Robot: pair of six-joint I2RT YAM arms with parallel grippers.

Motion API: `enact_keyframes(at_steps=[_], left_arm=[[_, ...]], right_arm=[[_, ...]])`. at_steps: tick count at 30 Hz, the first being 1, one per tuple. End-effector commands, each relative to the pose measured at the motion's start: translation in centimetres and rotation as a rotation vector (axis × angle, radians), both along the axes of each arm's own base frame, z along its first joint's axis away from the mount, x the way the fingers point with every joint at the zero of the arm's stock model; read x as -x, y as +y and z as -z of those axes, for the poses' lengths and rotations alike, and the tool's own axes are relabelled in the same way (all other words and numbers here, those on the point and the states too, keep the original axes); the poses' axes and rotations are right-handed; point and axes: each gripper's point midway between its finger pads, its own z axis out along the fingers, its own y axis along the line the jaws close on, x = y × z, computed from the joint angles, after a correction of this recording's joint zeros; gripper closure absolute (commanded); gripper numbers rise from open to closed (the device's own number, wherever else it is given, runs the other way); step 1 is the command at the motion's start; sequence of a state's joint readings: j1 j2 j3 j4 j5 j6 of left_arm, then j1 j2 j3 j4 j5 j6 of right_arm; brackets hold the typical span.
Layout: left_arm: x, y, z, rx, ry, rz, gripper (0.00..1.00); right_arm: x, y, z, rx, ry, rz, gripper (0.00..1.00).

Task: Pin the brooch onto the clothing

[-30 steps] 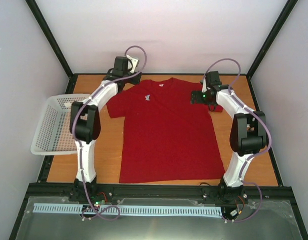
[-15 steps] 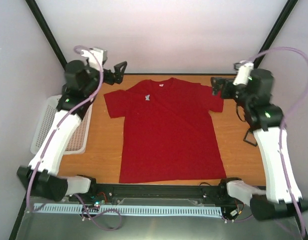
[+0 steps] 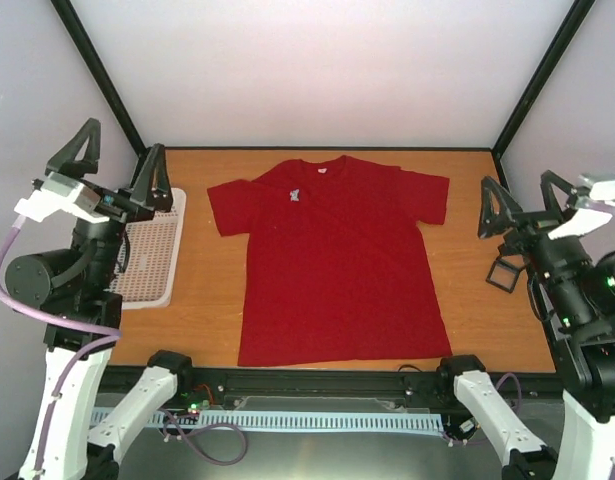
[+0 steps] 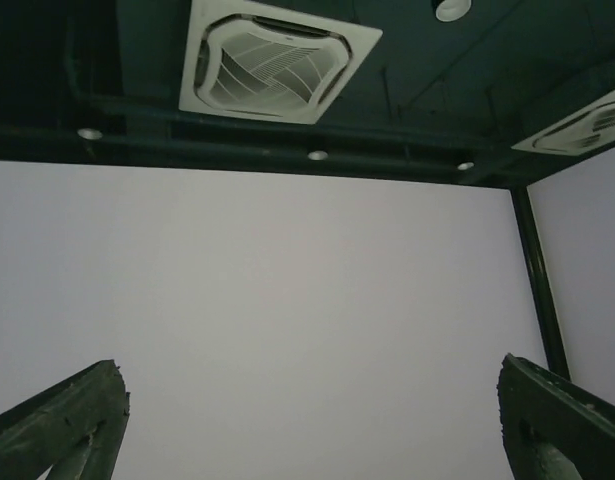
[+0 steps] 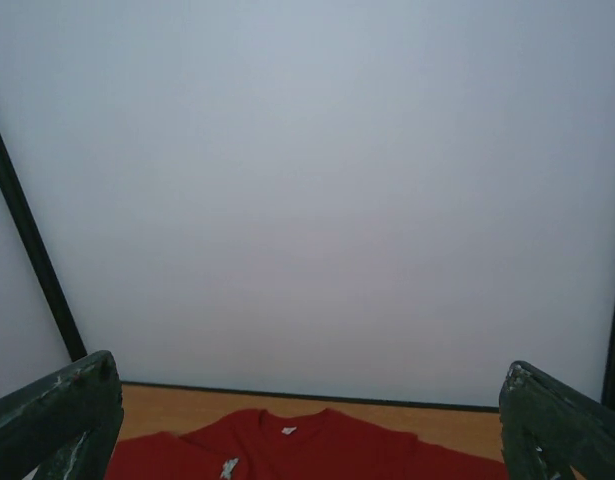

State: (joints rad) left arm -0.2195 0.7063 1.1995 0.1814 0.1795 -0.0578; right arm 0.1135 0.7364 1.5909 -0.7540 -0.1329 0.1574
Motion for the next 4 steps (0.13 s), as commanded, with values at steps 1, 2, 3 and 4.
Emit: enact_keyframes(at_steps=[1, 2, 3, 4], left_arm=[[-0.80, 1.10, 0.30, 0.017, -0.008, -0.079, 0.00], [-0.81, 1.15, 0.36, 0.023, -0.002, -0.077, 0.00], [-0.72, 1.12, 0.37, 0.025, 0.000, -0.071, 0.00], [-0.68, 1.07, 0.42, 0.027, 0.002, -0.065, 0.00]], right_arm=[[2.20, -1.18, 0.02, -0.013, -0.021, 0.053, 0.00], [2.35, -1.27, 0.33, -0.014, -0.015, 0.057, 0.00], [2.49, -1.72, 0.38, -0.028, -0.006, 0.081, 0.00], [2.54, -2.03, 0.29, -0.031, -0.002, 0.098, 0.00]])
